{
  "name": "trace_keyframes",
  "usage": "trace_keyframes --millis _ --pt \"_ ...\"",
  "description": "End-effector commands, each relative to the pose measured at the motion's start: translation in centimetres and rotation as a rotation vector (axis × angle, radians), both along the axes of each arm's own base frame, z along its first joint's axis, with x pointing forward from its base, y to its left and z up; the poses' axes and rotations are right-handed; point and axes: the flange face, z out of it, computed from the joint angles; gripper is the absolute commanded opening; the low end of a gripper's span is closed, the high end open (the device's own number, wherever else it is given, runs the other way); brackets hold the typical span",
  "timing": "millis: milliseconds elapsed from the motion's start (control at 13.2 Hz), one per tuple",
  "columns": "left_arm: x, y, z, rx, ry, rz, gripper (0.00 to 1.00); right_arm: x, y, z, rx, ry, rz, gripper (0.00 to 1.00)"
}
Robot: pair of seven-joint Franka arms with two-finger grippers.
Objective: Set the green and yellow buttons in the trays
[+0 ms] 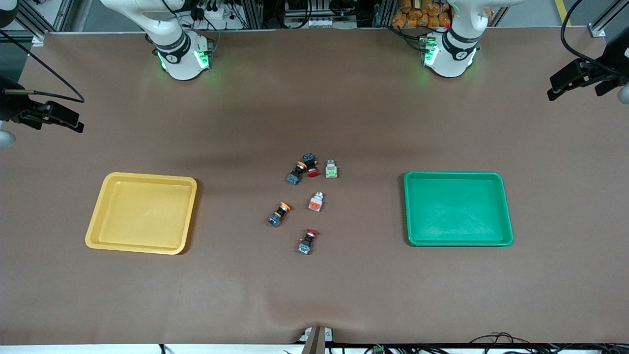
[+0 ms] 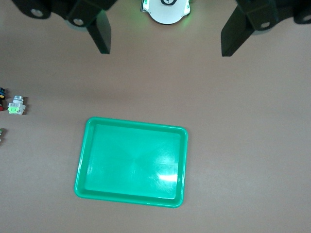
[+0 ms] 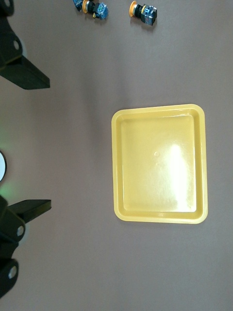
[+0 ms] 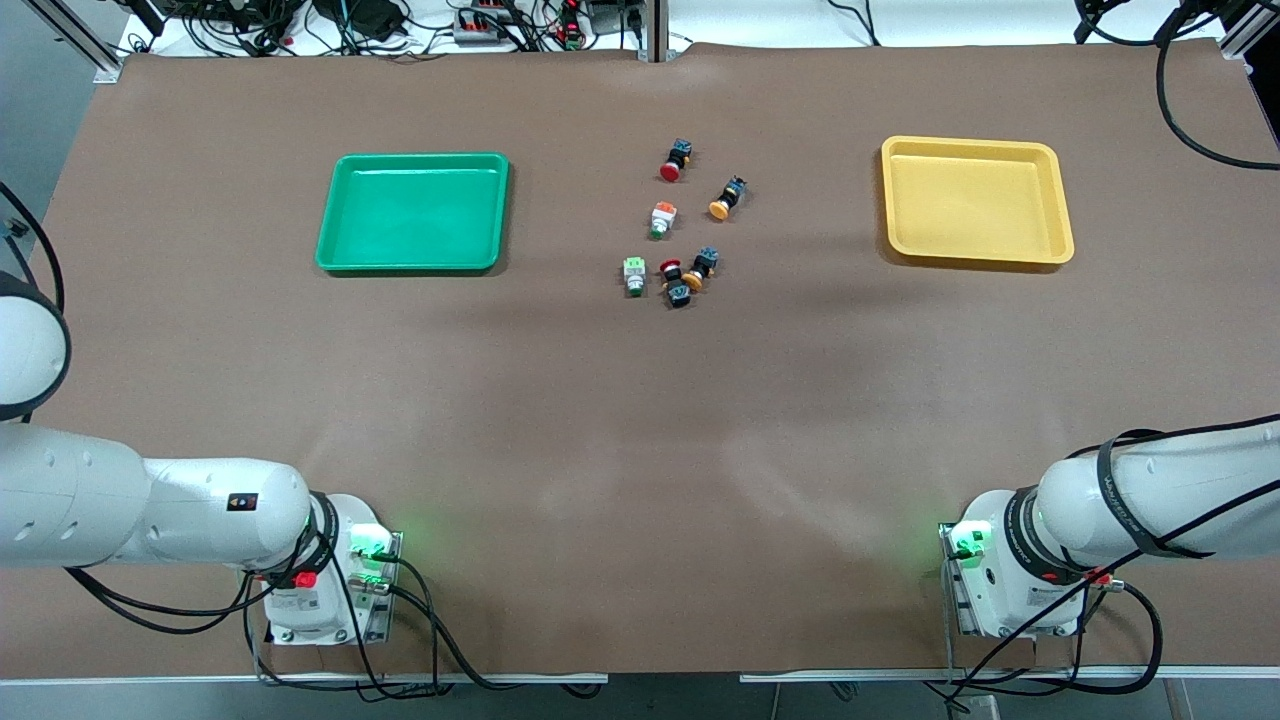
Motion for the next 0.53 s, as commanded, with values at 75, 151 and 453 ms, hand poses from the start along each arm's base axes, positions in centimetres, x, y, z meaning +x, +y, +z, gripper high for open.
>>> trace_keyframes --millis 75,151,453 --pt "0.1 0.2 0.3 0.02 -0.009 -0.014 1.0 0.0 -0.1 0.4 -0.01 -0.008 -0.006 1.0" --pt "0.1 0.5 0.4 0.012 -0.011 -0.01 1.0 0.0 0.1 0.4 -0.009 -0.01 -0.003 1.0" --pt "1.5 0.2 -1.4 0.019 0.023 -0.011 1.0 0.6 1.1 -0.7 -0.014 0.009 0.018 1.0"
